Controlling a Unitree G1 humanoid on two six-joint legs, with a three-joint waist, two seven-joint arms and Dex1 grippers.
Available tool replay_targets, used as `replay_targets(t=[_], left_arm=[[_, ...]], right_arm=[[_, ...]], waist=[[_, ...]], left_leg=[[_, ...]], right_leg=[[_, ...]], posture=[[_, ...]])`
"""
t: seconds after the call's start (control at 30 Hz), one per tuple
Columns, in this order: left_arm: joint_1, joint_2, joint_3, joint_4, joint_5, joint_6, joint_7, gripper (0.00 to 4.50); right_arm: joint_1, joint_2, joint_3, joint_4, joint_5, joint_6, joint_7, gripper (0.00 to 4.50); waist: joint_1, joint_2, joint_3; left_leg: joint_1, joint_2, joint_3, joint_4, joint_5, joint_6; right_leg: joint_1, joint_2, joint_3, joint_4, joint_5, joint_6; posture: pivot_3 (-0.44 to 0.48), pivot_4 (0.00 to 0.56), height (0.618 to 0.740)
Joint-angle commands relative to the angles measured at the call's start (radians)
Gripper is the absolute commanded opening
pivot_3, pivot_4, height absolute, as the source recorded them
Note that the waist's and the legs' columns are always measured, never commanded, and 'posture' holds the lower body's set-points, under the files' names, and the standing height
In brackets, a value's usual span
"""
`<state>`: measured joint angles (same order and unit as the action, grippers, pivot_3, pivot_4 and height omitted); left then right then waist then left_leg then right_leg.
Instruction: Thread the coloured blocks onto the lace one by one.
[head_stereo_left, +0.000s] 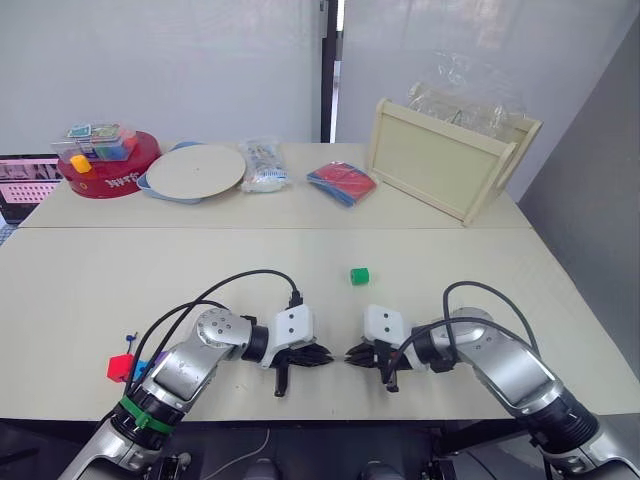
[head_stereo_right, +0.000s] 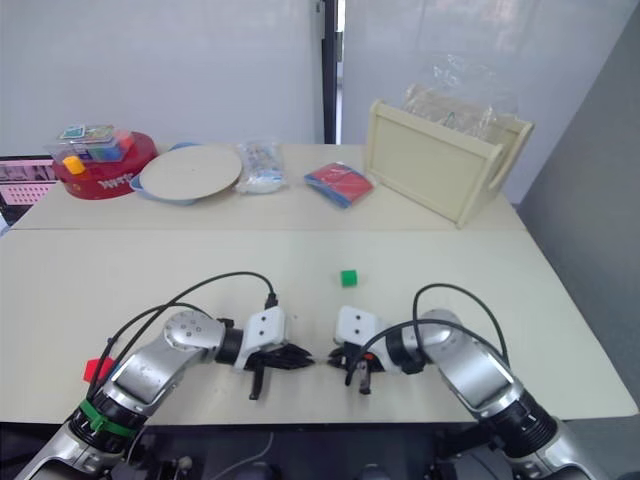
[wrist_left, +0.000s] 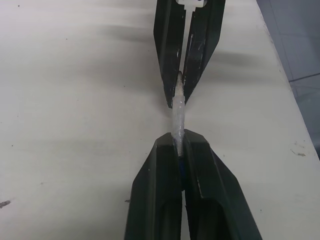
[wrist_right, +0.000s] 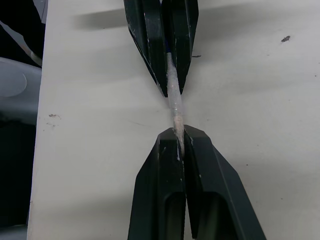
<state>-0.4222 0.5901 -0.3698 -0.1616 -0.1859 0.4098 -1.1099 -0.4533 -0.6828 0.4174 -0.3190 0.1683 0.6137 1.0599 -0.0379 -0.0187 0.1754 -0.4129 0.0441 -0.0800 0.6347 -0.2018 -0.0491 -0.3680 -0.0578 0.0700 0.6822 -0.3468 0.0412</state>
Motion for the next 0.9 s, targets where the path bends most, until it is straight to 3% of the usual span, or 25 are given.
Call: replay_targets(t=[0.03,0.23,0.43,0.63,0.73,0.9], left_arm=[[-0.006,-0.007,0.029,-0.034,-0.020,0.004,0.011,0.03],[-0.017,-0.017,0.037,-0.028,-0.027,0.019,0.017,0.03],[0.002,0.037,0.070,-0.036,-0.040,0.028,-0.013,0.00],[0.050,0.136,0.146,-0.059,-0.080,0.059,-0.043,0.00],[0.065,0.162,0.175,-0.059,-0.088,0.069,-0.040,0.00],[0.095,0.191,0.208,-0.073,-0.103,0.087,-0.032,0.00]], right_arm=[[-0.007,0.000,0.002,-0.034,0.004,0.005,0.008,0.00],[0.007,0.008,-0.014,-0.057,0.035,0.034,0.008,0.00],[0.033,0.044,-0.159,-0.097,0.146,0.159,-0.059,1.99],[0.109,0.180,-0.388,-0.107,0.211,0.251,-0.304,4.00],[0.146,0.269,-0.412,-0.109,0.160,0.239,-0.462,4.00],[0.208,0.440,-0.335,-0.135,0.036,0.193,-0.720,4.00]], waist=[[0.000,0.000,0.000],[0.001,0.000,0.000],[0.000,0.000,0.000],[-0.002,0.000,0.000],[-0.002,0.000,0.000],[-0.005,0.000,0.000]], left_leg=[[0.000,0.000,0.000,0.000,0.000,0.000],[0.000,0.000,0.000,0.000,0.000,0.000],[0.000,0.000,0.000,0.000,0.000,0.000],[0.000,0.000,0.000,0.000,0.000,0.000],[0.000,0.000,0.000,0.000,0.000,0.000],[0.000,0.000,0.000,-0.001,0.000,0.000]], right_leg=[[0.000,0.000,0.000,0.000,0.000,0.000],[0.000,0.000,0.000,0.000,0.000,0.000],[0.000,0.000,0.000,0.000,0.000,0.000],[0.000,0.000,0.000,0.001,0.000,0.000],[-0.001,0.000,0.000,0.001,0.000,0.000],[-0.002,0.000,0.000,0.002,0.000,0.000]], posture=[[0.000,0.150,0.740],[0.000,0.150,0.740],[0.000,0.150,0.740],[0.000,0.150,0.740],[0.000,0.150,0.740],[0.000,0.150,0.740]])
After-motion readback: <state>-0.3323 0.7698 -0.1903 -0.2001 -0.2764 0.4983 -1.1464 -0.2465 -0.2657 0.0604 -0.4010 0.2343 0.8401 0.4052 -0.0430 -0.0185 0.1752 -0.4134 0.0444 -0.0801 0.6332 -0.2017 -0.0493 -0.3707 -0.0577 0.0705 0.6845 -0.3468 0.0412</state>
